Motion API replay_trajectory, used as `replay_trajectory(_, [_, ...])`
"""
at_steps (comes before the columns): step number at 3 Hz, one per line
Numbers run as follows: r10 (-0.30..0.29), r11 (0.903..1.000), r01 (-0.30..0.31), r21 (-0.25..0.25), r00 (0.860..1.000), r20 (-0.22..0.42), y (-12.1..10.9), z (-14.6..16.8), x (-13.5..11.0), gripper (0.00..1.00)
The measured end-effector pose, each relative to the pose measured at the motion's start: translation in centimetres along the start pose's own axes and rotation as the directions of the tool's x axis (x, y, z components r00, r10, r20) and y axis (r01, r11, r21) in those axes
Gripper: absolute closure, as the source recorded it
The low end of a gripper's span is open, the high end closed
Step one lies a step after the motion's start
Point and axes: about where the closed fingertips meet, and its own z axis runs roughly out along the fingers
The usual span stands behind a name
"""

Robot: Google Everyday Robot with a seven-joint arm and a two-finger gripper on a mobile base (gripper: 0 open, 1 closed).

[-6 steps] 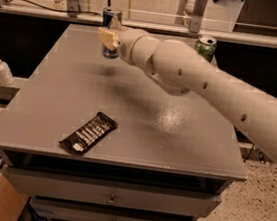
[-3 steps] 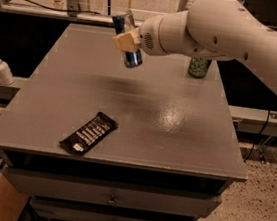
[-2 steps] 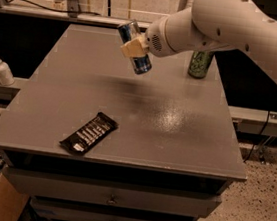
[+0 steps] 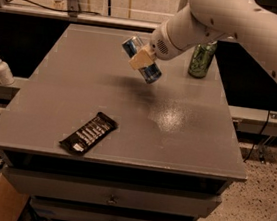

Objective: Knock redbull can over

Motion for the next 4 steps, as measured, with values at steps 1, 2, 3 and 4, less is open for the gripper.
replay_trajectory(1, [-0.114,0.9926,0.111,-0.048,0.992,-0.057,-0.1,1.2,-1.1,1.0])
replay_trajectory(2, [-0.23,0.9702,0.221,-0.099,0.968,-0.096,-0.1,2.9,-2.5,1.0])
replay_trajectory(3, [-0.333,0.9375,0.314,-0.149,0.934,-0.127,0.3,4.5,-3.6,1.0])
replay_trajectory(4, [-0.404,0.9093,0.377,-0.177,0.901,-0.156,0.7,5.6,-4.0,0.82])
